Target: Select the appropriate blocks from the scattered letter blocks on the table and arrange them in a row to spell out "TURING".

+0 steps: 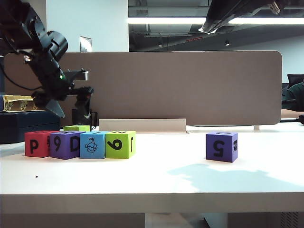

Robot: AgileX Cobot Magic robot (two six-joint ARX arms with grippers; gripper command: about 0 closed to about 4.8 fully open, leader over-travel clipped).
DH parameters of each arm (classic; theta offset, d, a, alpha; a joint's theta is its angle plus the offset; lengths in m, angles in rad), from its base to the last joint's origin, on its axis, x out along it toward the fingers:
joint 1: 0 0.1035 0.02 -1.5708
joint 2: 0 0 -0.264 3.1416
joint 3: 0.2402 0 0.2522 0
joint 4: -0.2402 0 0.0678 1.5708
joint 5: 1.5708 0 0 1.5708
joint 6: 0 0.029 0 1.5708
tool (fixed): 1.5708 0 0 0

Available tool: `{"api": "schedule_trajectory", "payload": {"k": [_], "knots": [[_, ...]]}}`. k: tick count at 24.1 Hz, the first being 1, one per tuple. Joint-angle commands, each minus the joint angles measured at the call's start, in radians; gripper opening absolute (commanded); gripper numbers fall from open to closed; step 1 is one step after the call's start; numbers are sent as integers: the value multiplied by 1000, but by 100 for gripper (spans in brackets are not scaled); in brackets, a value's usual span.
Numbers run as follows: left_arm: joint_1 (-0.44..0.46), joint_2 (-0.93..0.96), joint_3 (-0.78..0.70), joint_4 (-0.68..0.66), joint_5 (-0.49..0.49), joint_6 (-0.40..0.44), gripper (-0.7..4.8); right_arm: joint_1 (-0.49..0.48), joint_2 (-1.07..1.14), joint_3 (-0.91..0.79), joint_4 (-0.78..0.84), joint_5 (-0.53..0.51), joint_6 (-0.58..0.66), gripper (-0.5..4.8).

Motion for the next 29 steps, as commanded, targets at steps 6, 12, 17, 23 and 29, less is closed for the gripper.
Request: {"api": "schedule_trajectory", "payload": {"k": [6,12,17,23,29], "knots": [[0,60,3,49,-11,13,435,2,-2,3,-9,-2,-1,-1],[0,76,3,67,-30,13,360,2,-3,3,-8,-2,-1,-1],[0,76,3,67,-30,13,296,2,-2,3,-8,-2,-1,-1],[0,64,6,39,-30,13,268,2,-2,3,-8,-2,-1,-1],[14,-25,7,-11,-39,16,268,2,-2,3,-7,-1,-1,-1]]}}
